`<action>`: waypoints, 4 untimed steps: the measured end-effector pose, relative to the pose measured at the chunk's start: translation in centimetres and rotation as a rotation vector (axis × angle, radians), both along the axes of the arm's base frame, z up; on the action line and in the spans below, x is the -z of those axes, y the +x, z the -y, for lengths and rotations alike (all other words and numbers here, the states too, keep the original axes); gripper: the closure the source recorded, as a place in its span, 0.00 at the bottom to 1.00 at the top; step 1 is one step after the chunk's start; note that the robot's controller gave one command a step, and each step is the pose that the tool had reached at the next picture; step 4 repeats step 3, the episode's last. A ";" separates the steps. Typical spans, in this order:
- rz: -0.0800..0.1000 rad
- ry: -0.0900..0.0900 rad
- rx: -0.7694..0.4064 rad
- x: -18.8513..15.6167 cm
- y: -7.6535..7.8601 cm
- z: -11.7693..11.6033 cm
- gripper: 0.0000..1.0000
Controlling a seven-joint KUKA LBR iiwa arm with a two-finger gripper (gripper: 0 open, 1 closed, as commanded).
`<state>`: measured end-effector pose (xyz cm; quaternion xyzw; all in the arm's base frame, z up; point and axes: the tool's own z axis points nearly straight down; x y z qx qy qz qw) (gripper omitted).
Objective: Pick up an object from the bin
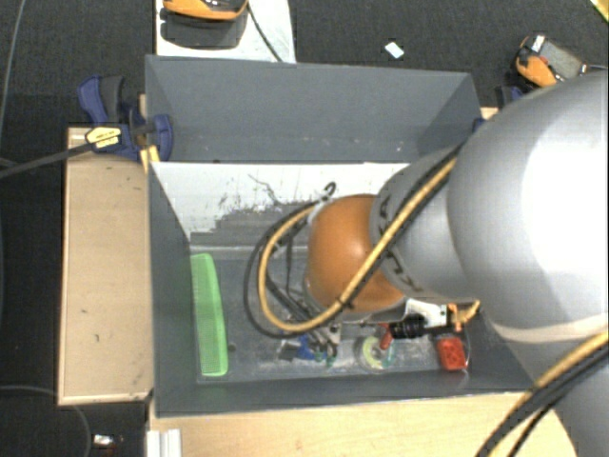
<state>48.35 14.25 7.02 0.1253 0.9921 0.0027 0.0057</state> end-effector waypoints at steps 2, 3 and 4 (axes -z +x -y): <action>-0.001 0.000 0.001 -4.3 0.0 0.0 1.00; -0.003 0.000 0.000 -6.2 -0.1 0.1 1.00; -0.003 0.000 0.000 -6.2 -0.1 0.1 1.00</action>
Offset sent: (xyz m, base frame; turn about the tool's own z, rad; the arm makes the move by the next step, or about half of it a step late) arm -0.0024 -0.0008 0.0529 0.0001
